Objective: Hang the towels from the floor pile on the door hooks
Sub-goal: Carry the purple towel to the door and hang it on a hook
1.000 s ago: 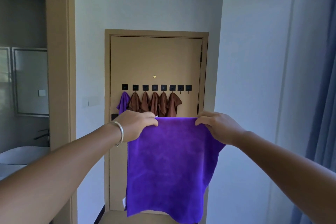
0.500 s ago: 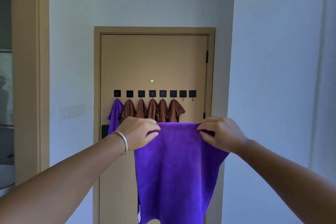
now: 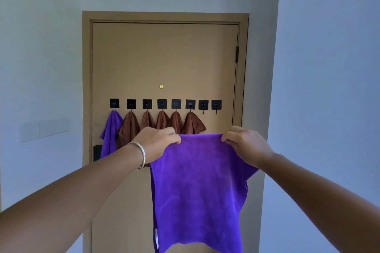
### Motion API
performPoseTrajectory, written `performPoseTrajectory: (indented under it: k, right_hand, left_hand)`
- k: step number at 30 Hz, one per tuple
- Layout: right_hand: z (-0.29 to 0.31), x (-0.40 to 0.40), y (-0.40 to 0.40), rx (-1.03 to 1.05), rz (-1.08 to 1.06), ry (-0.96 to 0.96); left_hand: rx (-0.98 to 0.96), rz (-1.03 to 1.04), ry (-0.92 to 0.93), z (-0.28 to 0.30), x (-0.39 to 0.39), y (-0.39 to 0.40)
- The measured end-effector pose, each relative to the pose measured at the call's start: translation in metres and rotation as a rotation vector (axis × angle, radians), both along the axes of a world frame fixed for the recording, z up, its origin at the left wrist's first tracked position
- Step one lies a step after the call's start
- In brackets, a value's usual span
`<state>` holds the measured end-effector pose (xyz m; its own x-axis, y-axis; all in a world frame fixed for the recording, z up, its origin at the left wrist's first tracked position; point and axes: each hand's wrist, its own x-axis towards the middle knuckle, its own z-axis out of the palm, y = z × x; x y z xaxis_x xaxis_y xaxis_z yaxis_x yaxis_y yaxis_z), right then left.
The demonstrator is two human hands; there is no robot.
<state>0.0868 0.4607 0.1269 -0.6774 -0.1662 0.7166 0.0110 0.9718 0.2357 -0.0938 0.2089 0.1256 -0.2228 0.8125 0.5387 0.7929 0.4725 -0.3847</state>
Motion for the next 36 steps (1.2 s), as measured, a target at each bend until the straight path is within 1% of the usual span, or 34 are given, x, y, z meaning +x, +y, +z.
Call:
performPoseTrajectory:
  k: [5,11,16,20,25,32,36]
  right_hand:
    - [-0.009,-0.055,0.042,0.013,-0.052,-0.042]
    - [-0.012,-0.134,0.091,0.040,-0.103,-0.080]
    - [0.003,-0.199,0.126,0.005,-0.147,-0.087]
    - [0.009,-0.238,0.146,-0.064,-0.164,-0.058]
    - [0.015,-0.277,0.175,-0.133,-0.252,-0.063]
    - [0.025,-0.333,0.225,-0.195,-0.362,0.031]
    - [0.030,-0.362,0.255,-0.192,-0.391,0.067]
  left_hand:
    - [-0.062,-0.051,-0.004,-0.006,-0.061,0.053]
    - [-0.086,-0.148,-0.002,-0.010,-0.143,0.114]
    - [-0.016,-0.218,-0.031,-0.001,-0.210,0.155]
    - [0.054,-0.253,-0.118,0.011,-0.251,0.184]
    - [0.026,-0.210,-0.172,0.023,-0.284,0.229]
    - [0.058,-0.206,-0.162,0.036,-0.325,0.292]
    - [0.076,-0.193,-0.241,0.040,-0.346,0.324]
